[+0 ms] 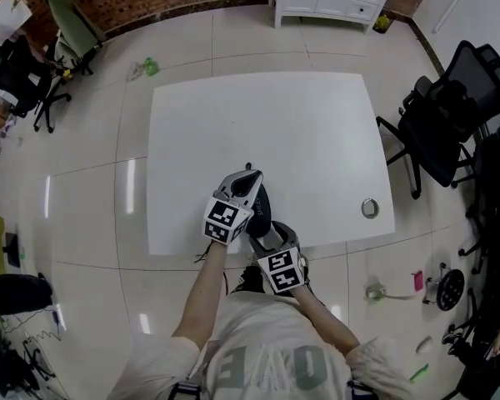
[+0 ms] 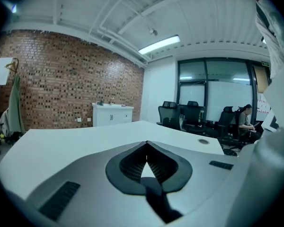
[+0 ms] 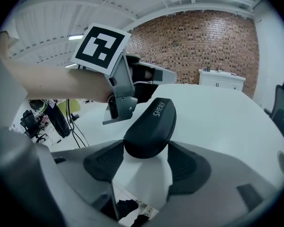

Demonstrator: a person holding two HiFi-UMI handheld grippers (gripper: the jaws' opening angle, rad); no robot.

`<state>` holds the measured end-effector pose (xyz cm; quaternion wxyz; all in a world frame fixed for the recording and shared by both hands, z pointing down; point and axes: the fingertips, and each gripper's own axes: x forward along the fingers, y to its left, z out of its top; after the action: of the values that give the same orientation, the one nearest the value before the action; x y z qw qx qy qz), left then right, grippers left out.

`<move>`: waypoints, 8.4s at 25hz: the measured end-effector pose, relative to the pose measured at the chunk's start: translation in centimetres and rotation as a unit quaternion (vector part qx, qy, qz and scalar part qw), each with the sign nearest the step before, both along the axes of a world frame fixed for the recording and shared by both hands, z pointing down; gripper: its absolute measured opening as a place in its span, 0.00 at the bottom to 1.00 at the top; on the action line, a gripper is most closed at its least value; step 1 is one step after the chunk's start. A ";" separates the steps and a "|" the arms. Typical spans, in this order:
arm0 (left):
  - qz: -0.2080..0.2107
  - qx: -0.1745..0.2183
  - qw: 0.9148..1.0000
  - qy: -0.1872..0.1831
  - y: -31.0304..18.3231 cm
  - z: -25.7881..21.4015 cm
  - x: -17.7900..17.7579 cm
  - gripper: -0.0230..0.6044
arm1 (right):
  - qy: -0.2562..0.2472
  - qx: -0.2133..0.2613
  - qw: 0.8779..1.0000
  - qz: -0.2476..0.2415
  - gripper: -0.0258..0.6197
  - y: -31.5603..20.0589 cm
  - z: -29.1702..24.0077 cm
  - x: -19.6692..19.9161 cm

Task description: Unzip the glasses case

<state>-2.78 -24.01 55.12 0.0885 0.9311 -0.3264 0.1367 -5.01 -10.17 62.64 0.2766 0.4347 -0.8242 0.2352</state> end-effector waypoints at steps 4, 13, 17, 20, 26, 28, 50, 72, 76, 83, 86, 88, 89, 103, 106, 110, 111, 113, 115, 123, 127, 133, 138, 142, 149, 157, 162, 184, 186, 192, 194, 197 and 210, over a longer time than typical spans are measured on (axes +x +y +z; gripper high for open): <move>0.002 -0.040 0.999 -0.023 0.5 2.4 -0.7 0.04 | 0.005 0.004 1.000 0.013 0.45 -0.9 -0.4 0.6; -0.034 -0.061 0.998 -0.007 0.6 3.2 -2.5 0.04 | 0.028 -0.015 0.997 0.071 0.45 -1.8 0.4 6.1; -0.048 -0.063 0.997 -0.011 0.9 3.2 -2.8 0.04 | 0.046 -0.005 0.993 0.111 0.45 -3.2 0.4 9.4; -0.057 -0.064 0.996 -0.014 1.4 3.1 -3.2 0.04 | 0.058 0.006 0.990 0.125 0.45 -4.6 0.6 11.1; -0.076 -0.067 0.995 -0.009 1.8 3.2 -3.5 0.04 | 0.035 0.045 0.989 0.140 0.45 -6.1 -1.2 12.4; -0.078 -0.068 0.995 -0.008 1.4 3.1 -3.4 0.04 | -0.006 0.063 0.986 0.153 0.45 -6.5 -2.7 12.5; -0.083 -0.123 0.989 0.013 0.9 3.4 -3.2 0.04 | -0.078 0.000 0.997 0.011 0.04 -13.9 -3.7 5.0; -0.105 -0.107 0.989 0.006 1.9 1.6 2.1 0.04 | -0.048 0.110 0.992 -0.028 0.04 -9.8 -6.0 7.6; -0.103 -0.125 0.986 -0.041 1.7 2.7 2.8 0.04 | 0.008 0.073 0.997 -0.013 0.15 -6.1 -3.1 10.3; -0.107 -0.167 0.979 -0.049 1.5 3.2 3.0 0.04 | 0.062 0.025 0.998 0.011 0.21 -5.0 0.8 9.7; -0.106 -0.170 0.979 -0.044 1.6 3.2 3.0 0.04 | 0.097 0.031 0.995 0.022 0.21 -5.5 1.1 9.3; -0.107 -0.171 0.979 -0.038 1.4 3.1 3.0 0.04 | 0.096 0.021 0.995 0.024 0.21 -5.7 1.3 8.7; -0.108 -0.173 0.978 -0.036 1.3 3.0 3.0 0.04 | 0.096 0.016 0.995 0.025 0.21 -5.8 1.4 8.5; -0.087 -0.142 0.984 -0.068 2.2 3.4 3.0 0.04 | 0.135 0.016 0.991 -0.001 0.04 -5.7 1.6 7.7; -0.086 -0.152 0.983 -0.061 2.9 3.3 2.9 0.04 | 0.125 0.007 0.992 -0.027 0.04 -4.1 1.6 6.7; -0.080 -0.150 0.983 -0.063 4.0 3.3 3.2 0.04 | 0.107 0.003 0.993 -0.052 0.04 -2.5 1.4 4.9; -0.078 -0.144 0.984 -0.074 4.2 3.5 3.2 0.04 | 0.103 0.002 0.993 -0.053 0.04 -2.3 1.4 4.6; -0.077 -0.137 0.984 -0.081 4.4 3.8 3.2 0.04 | 0.097 0.001 0.994 -0.052 0.04 -2.2 1.4 4.6; -0.078 -0.138 0.984 -0.081 4.3 4.0 3.1 0.04 | 0.094 0.000 0.994 -0.047 0.04 -2.3 1.4 5.0; -0.087 -0.154 0.983 -0.058 4.4 4.0 3.4 0.04 | 0.108 0.007 0.994 -0.030 0.04 -4.1 1.7 8.8; -0.092 -0.170 0.981 -0.036 4.2 3.9 3.2 0.04 | 0.134 0.018 0.988 -0.080 0.04 -6.2 1.9 9.0; -0.170 -0.180 0.969 0.010 5.0 3.1 -0.7 0.04 | 0.122 0.016 0.990 -0.069 0.04 -6.3 1.9 9.7; -0.249 -0.208 0.946 0.000 5.7 5.1 -7.0 0.04 | 0.117 0.014 0.991 -0.071 0.04 -5.1 1.7 9.9; -0.251 -0.205 0.946 -0.009 5.0 6.0 -7.4 0.04 | 0.124 0.015 0.985 -0.117 0.04 -2.4 1.6 8.1; -0.156 -0.185 0.970 -0.038 1.8 6.0 -2.6 0.04 | 0.106 0.021 0.982 -0.154 0.04 0.7 1.3 4.0; -0.090 -0.080 0.987 -0.104 3.9 1.3 2.0 0.04 | 0.099 0.031 0.979 -0.173 0.04 0.7 1.0 2.7; -0.068 -0.103 0.988 -0.097 5.1 3.7 3.4 0.04 | 0.097 0.013 0.982 -0.164 0.04 0.8 1.6 2.0; -0.081 -0.134 0.986 -0.055 4.8 3.9 3.8 0.04 | 0.127 0.028 0.984 -0.118 0.04 -11.2 1.8 9.0; -0.084 -0.141 0.985 -0.053 4.7 3.7 3.7 0.04 | 0.130 0.028 0.984 -0.119 0.04 -11.7 1.7 8.9; -0.086 -0.233 0.967 0.049 8.5 1.8 5.1 0.04 | 0.123 0.028 0.986 -0.110 0.04 -11.9 1.7 9.1; -0.078 -0.264 0.960 0.053 10.0 2.8 5.8 0.04 | 0.122 0.028 0.986 -0.106 0.04 -11.8 1.6 9.5; -0.085 -0.264 0.961 0.012 10.3 4.7 4.9 0.04 | 0.122 0.028 0.987 -0.105 0.04 -11.1 1.5 10.0; -0.152 -0.188 0.969 -0.039 6.3 4.8 -0.4 0.04 | 0.063 -0.001 0.993 -0.097 0.04 -1.8 0.9 6.7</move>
<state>-3.21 -17.76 59.93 0.2692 0.8309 -0.4358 0.2172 1.65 -11.99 63.56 0.3499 0.3662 -0.8433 0.1798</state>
